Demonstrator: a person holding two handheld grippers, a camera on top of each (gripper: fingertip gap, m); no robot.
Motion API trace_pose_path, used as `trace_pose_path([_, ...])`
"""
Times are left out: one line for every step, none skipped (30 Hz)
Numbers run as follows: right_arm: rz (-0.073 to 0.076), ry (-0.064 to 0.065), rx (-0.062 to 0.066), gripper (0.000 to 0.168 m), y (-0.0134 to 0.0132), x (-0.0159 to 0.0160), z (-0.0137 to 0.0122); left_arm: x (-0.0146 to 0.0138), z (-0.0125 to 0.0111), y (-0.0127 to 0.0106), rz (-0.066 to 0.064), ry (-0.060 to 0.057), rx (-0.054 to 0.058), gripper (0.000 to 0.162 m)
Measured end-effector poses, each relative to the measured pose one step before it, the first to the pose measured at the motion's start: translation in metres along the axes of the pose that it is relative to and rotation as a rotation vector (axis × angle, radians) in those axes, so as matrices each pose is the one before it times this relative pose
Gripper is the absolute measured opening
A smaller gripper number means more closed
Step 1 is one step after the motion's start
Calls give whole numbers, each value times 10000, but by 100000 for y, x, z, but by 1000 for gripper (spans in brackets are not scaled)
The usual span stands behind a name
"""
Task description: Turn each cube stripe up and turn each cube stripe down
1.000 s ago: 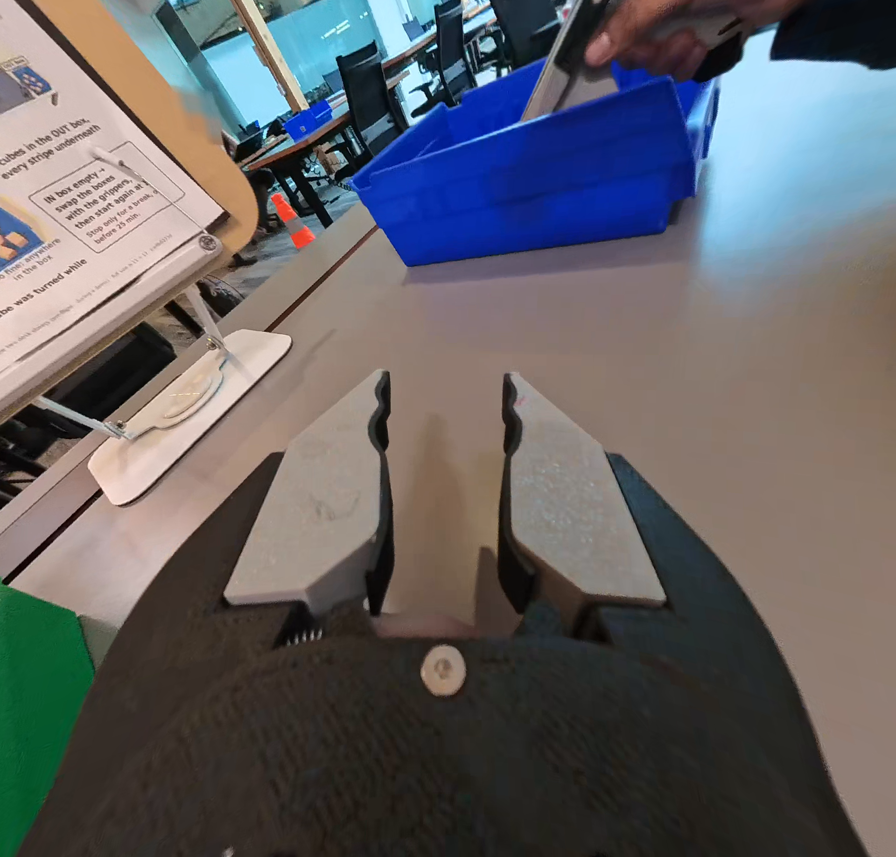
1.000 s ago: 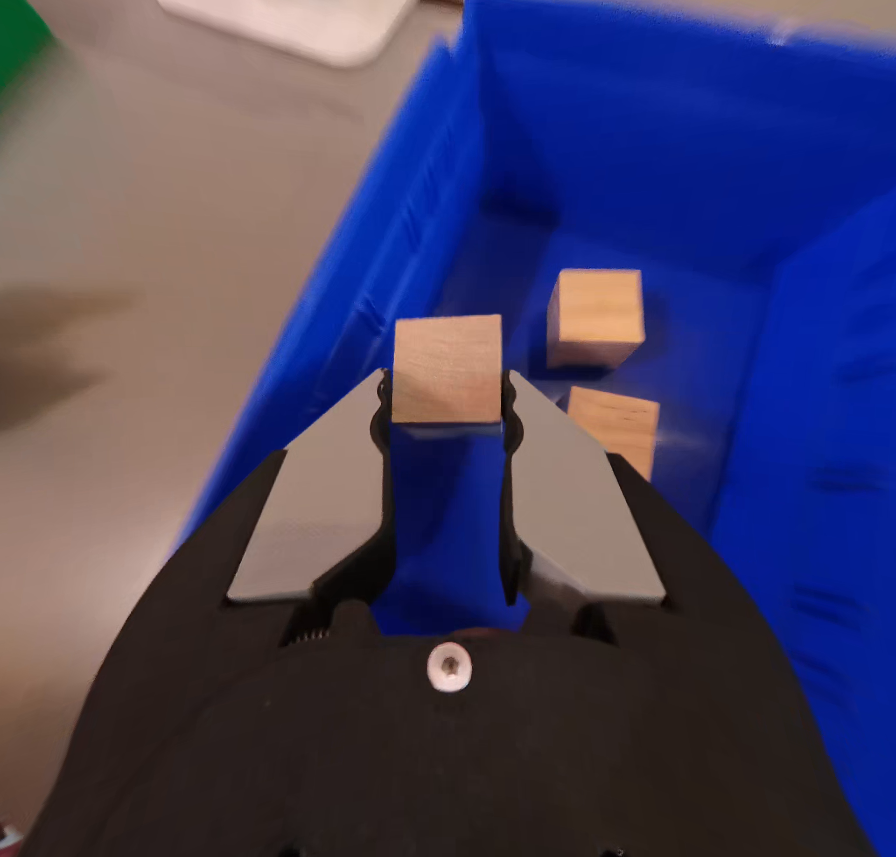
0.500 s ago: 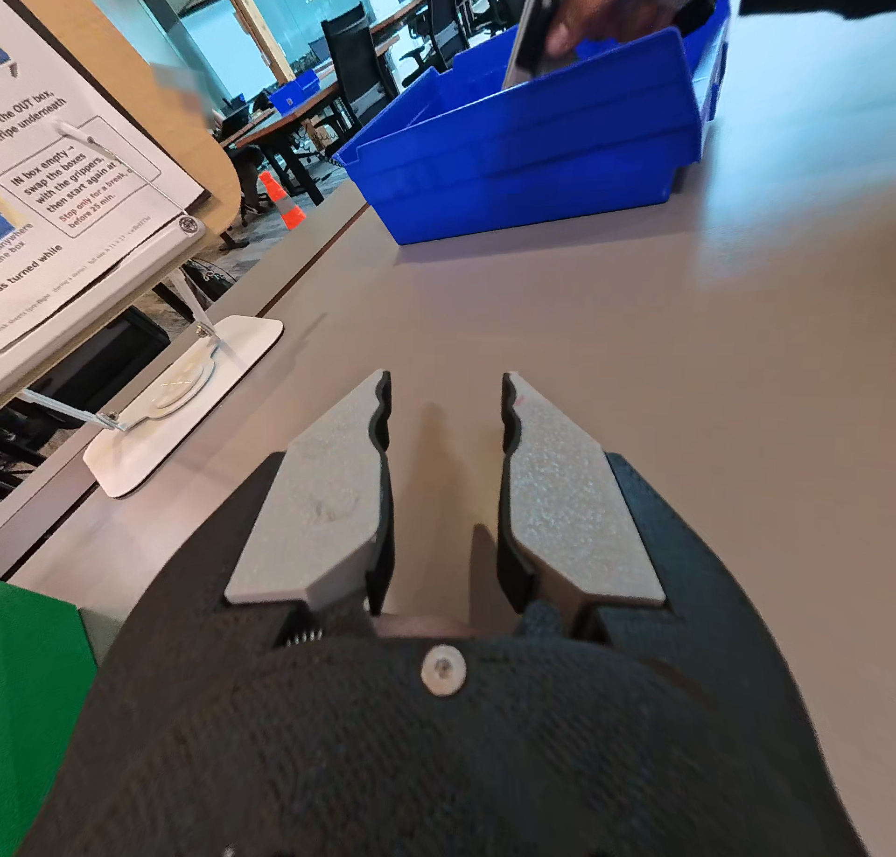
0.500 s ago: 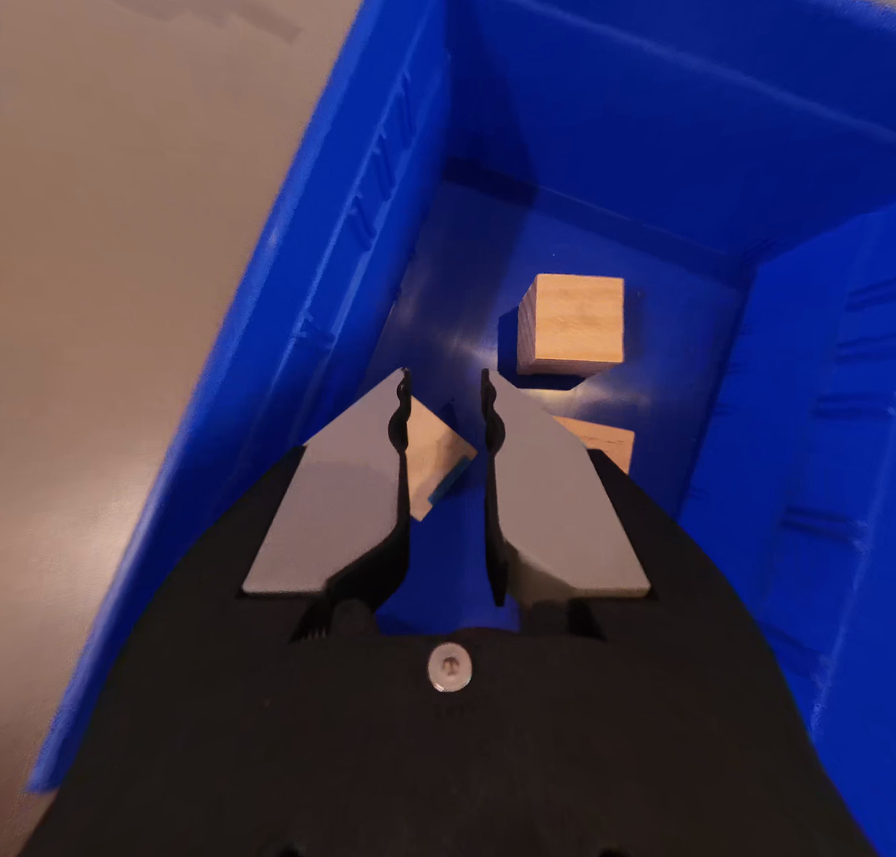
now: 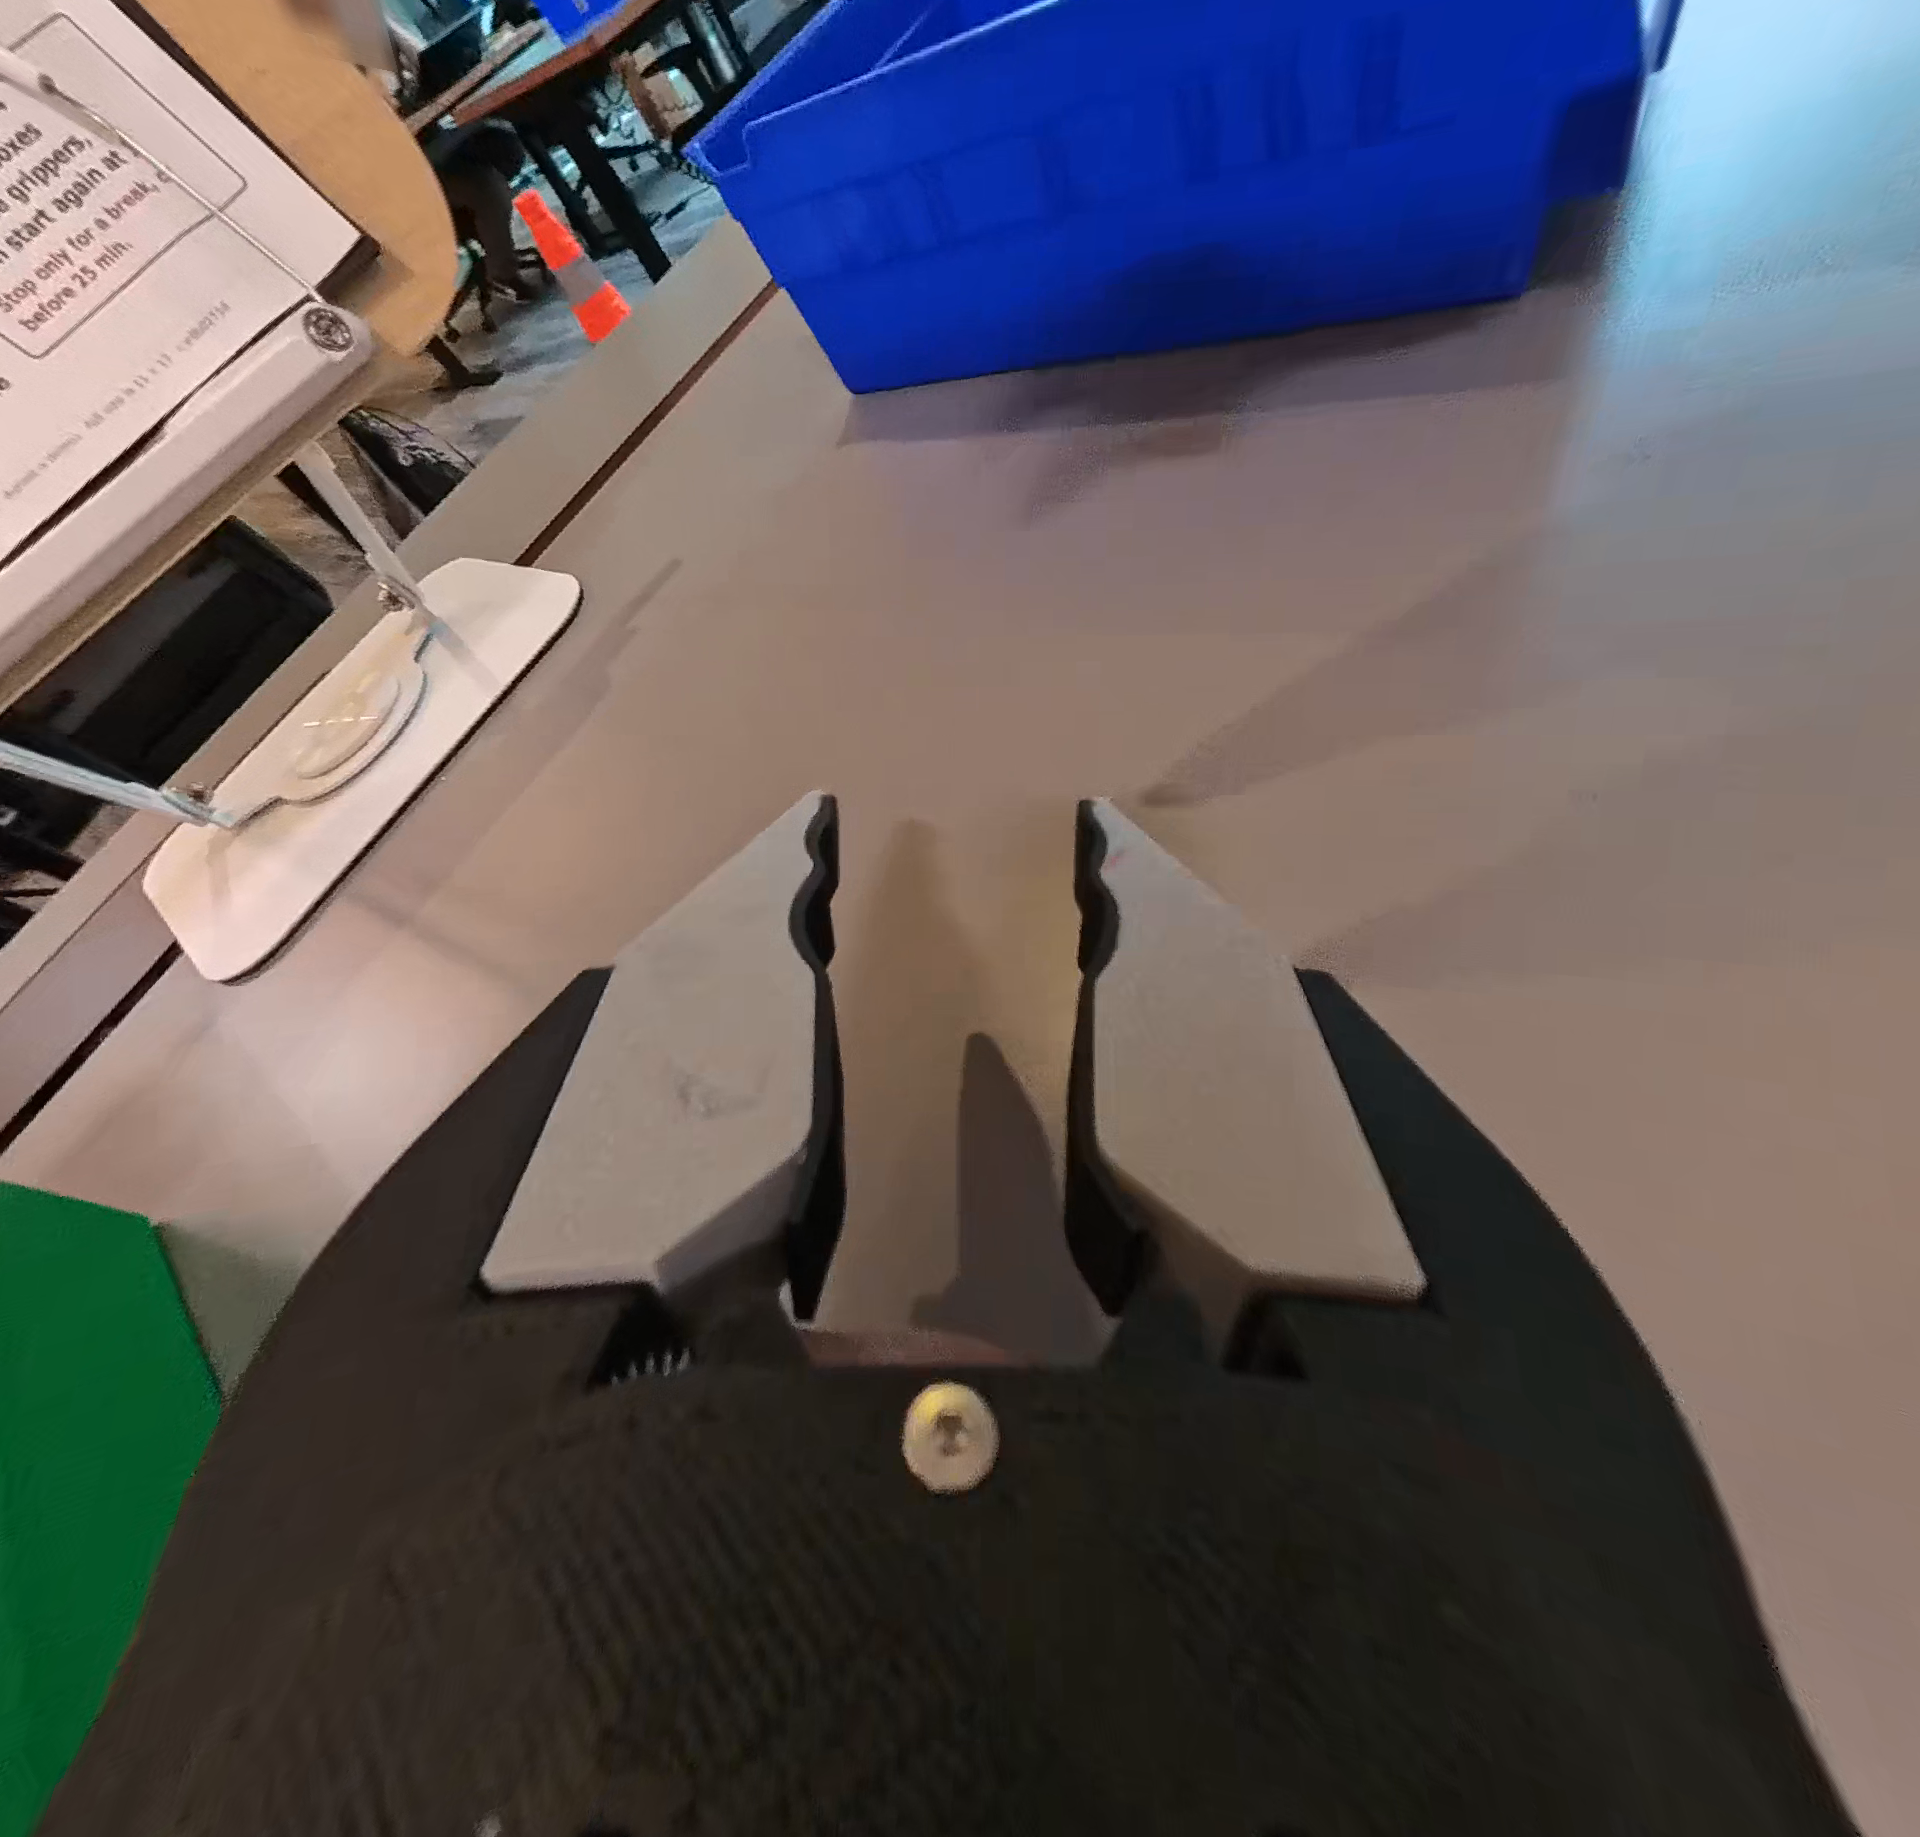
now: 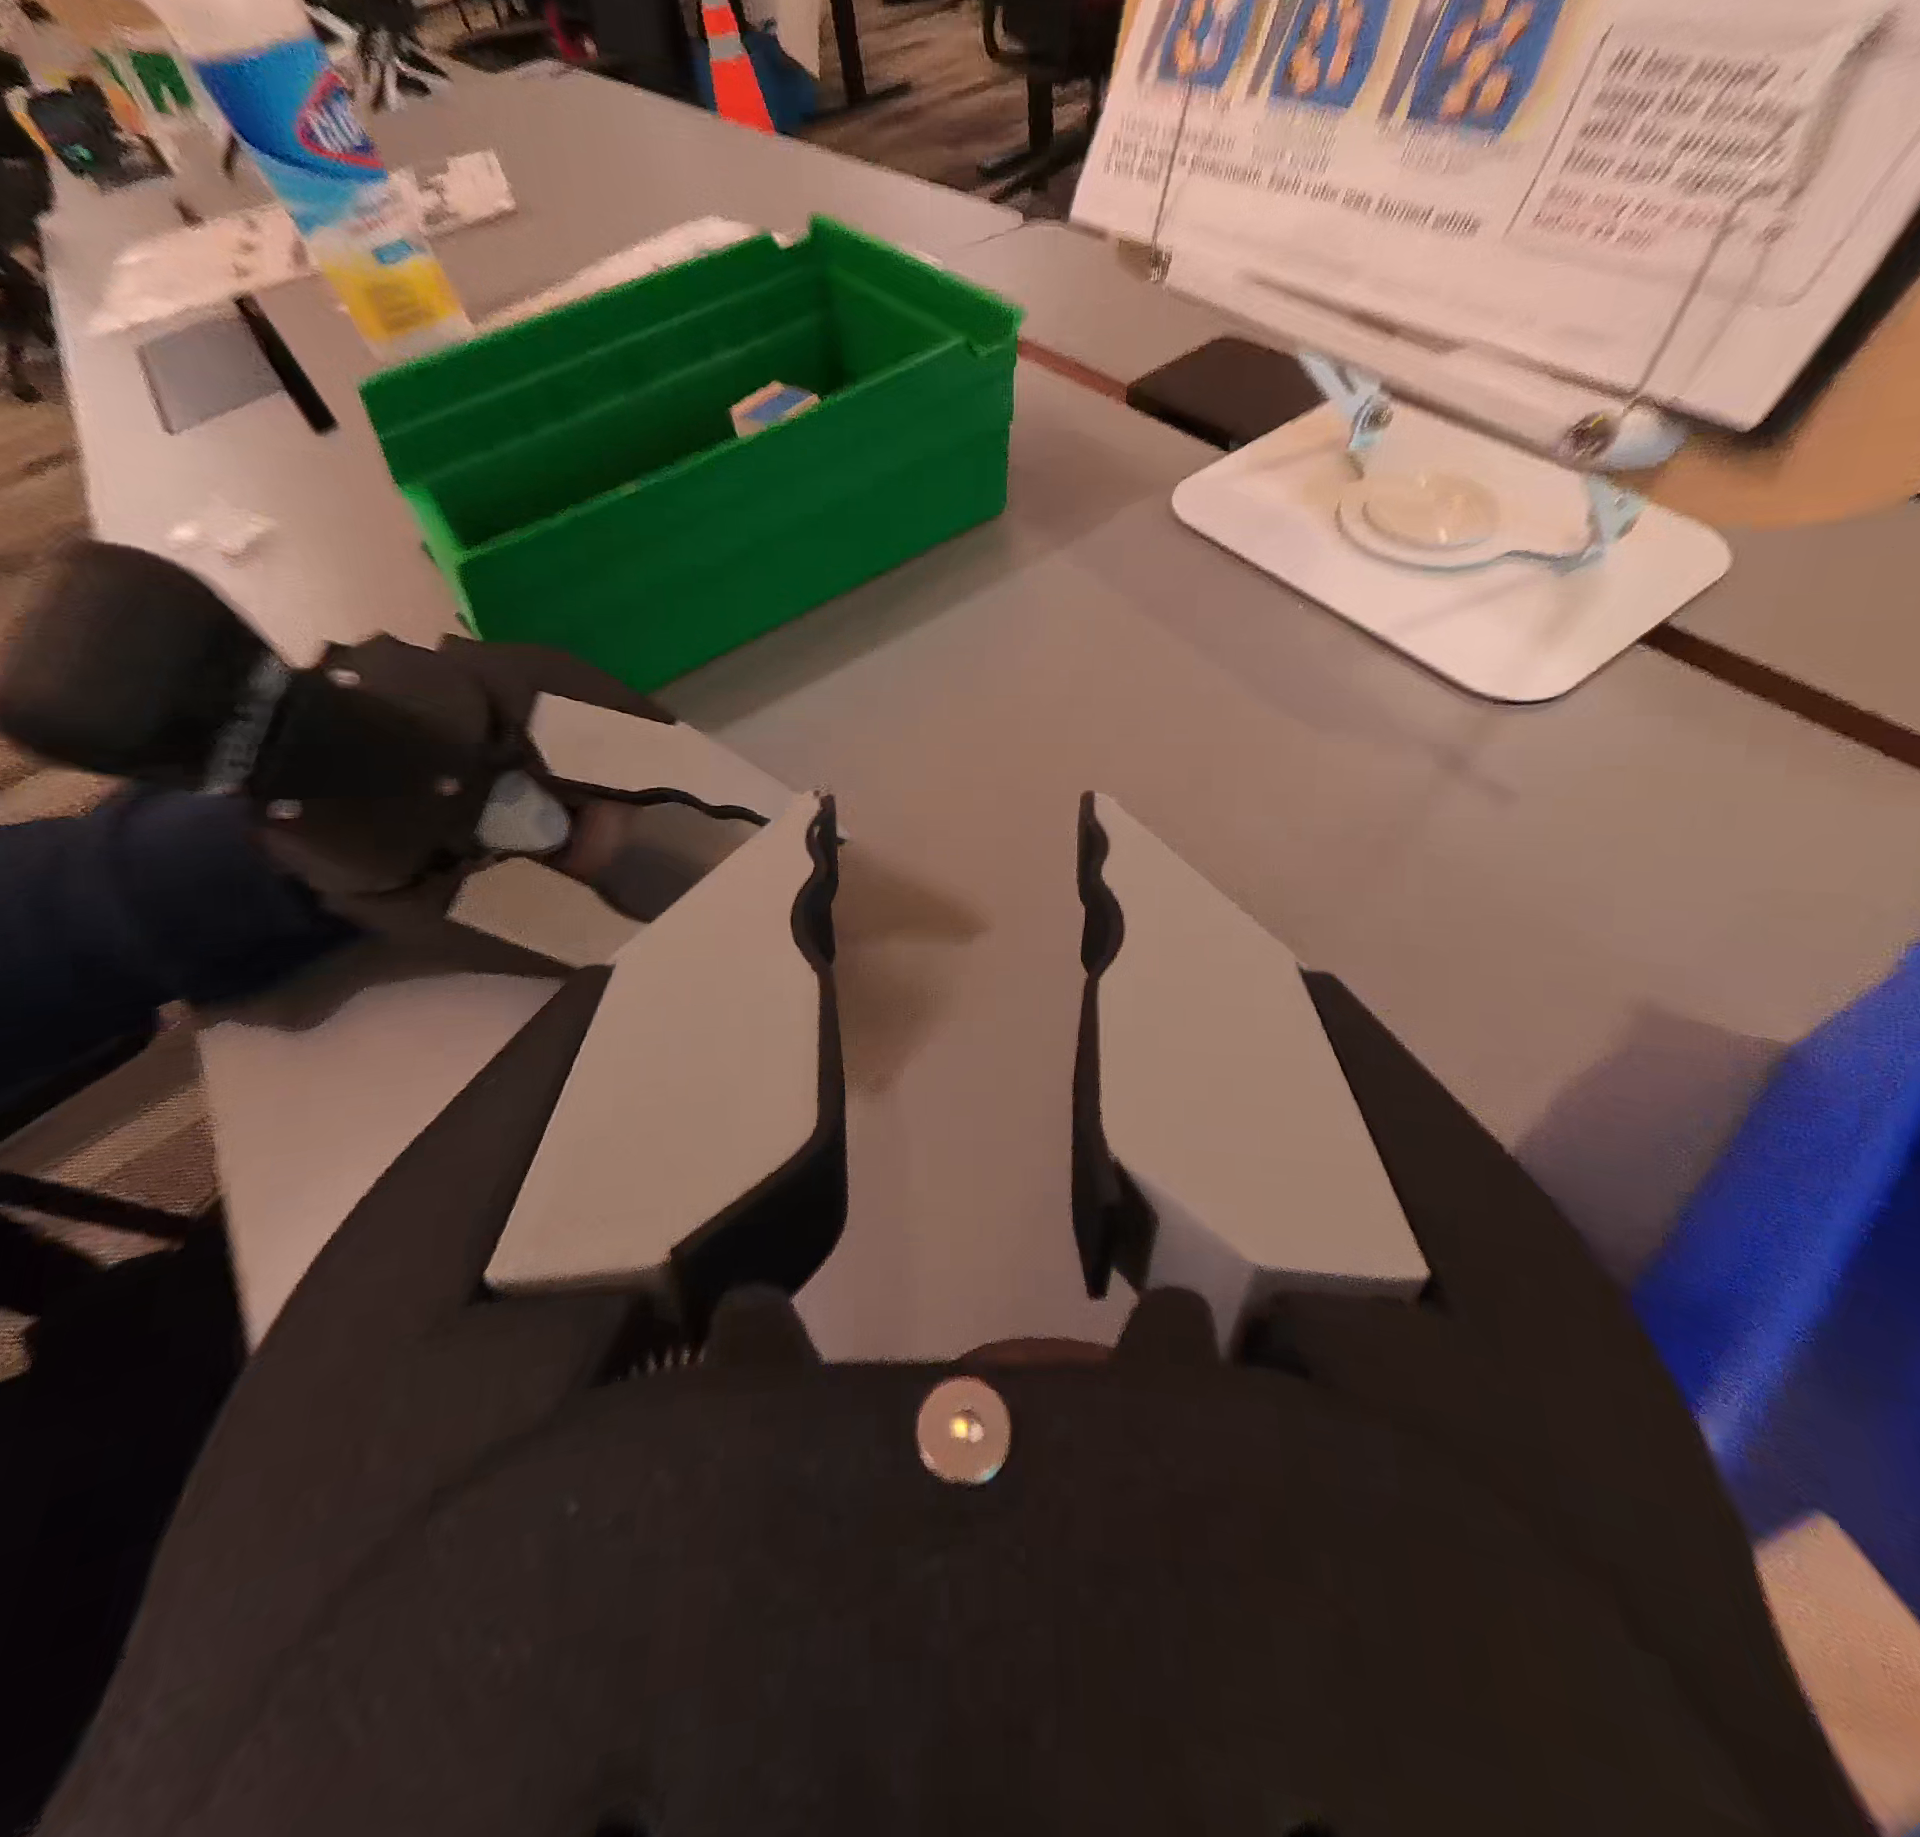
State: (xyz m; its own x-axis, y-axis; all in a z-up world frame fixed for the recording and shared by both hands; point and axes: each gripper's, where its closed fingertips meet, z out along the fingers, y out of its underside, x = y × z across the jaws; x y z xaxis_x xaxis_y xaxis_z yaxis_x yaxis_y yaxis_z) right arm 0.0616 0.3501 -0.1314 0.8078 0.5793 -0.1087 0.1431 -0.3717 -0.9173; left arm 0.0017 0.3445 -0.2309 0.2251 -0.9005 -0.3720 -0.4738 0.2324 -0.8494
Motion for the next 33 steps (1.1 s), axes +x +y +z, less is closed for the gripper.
trace_pose_path([-8, 147, -95, 44, 896, 194, 1604, -81, 1, 10, 69, -128, -16, 44])
trace_pose_path([13, 10, 10, 43, 775, 70, 1460, -107, -27, -34, 50, -135, 25, 44])
trace_pose_path([106, 32, 143, 42, 609, 191, 1263, -136, -62, -43, 6, -141, 35, 43])
trace_pose_path([55, 175, 237, 42, 559, 450, 1066, -132, -83, -19, -37, -116, 25, 43])
trace_pose_path([-96, 239, 171, 40, 686, 503, 917, -70, -71, -18, -64, -55, 15, 42])
trace_pose_path([-50, 154, -202, 39, 900, 246, 812, -51, -73, -20, -72, -20, 22, 42])
trace_pose_path([0, -198, -502, 44, 784, -453, 639, -59, -45, -24, -76, 4, 33, 41])
trace_pose_path([-226, -142, -239, 45, 496, -477, 392, -13, -23, -21, -86, 64, 28, 41])
trace_pose_path([-364, 283, -172, 43, 457, 109, 134, -14, 8, 15, -123, 100, 2, 40])
trace_pose_path([-386, 331, -282, 44, 397, 165, -104, -73, 38, 63, -174, 86, -27, 40])
trace_pose_path([-390, 178, -73, 45, -52, -75, -382, -155, 48, 75, -206, 52, -38, 40])
trace_pose_path([-280, 119, 206, 44, -470, -118, -667, -191, 25, 57, -217, 30, -27, 40])
trace_pose_path([-80, 54, 332, 44, -700, -123, -860, -185, -4, 17, -205, 24, 3, 40])
trace_pose_path([88, -106, 420, 43, -908, -238, -1002, -187, -59, -38, -174, -8, 48, 40])
trace_pose_path([199, -208, 429, 43, -995, -276, -1179, -154, -85, -91, -130, -25, 86, 40])
trace_pose_path([150, -209, 372, 43, -1008, -209, -1390, -91, -110, -90, -97, -10, 83, 39])
trace_pose_path([-38, -101, 300, 42, -1012, 7, -1658, -10, -90, -66, -70, 11, 57, 39])
trace_pose_path([-218, 72, 192, 38, -911, 406, -1861, 42, -70, -24, -43, 34, 32, 39])
trace_pose_path([-295, 264, 67, 33, -707, 940, -1954, 91, -56, -27, -16, 54, 21, 39])
trace_pose_path([-220, 352, -127, 33, -355, 1391, -1920, 88, -20, -13, 5, 50, 13, 39])
trace_pose_path([-77, 307, -370, 36, 190, 1647, -1747, 62, 5, 11, 13, 40, -5, 39])
trace_pose_path([41, 207, -569, 41, 774, 1726, -1457, 69, 40, 41, 12, 46, -32, 39])
trace_pose_path([37, 99, -600, 42, 1118, 1692, -1130, 69, 51, 62, 9, 54, -51, 39])
trace_pose_path([54, 141, -591, 42, 1400, 1770, -745, 84, 55, 65, 20, 53, -52, 39])
trace_pose_path([109, 229, -663, 44, 1668, 1846, -339, 94, 39, 44, 40, 39, -38, 39])
trace_pose_path([99, 283, -630, 48, 1649, 1735, 10, 81, 30, 24, 58, 21, -23, 39])
trace_pose_path([24, 251, -500, 49, 1436, 1390, 242, 67, 10, 6, 68, -7, -8, 39])
trace_pose_path([-55, 78, -341, 50, 1117, 809, 472, 32, -8, -18, 73, -36, 6, 39])
trace_pose_path([-118, -130, -264, 49, 854, 238, 695, 47, -7, -7, 72, -27, 4, 39])
trace_pose_path([-172, -203, -284, 48, 744, -50, 868, 58, -2, 5, 63, -5, -11, 39])
trace_pose_path([-229, -226, -480, 47, 903, -143, 992, 47, 20, 26, 48, -6, -24, 39])
trace_pose_path([-290, -103, -596, 48, 923, 30, 992, 23, 33, 35, 29, -6, -27, 39])
trace_pose_path([-285, 101, -555, 49, 744, 340, 885, 0, 16, 22, 8, -4, -18, 39])
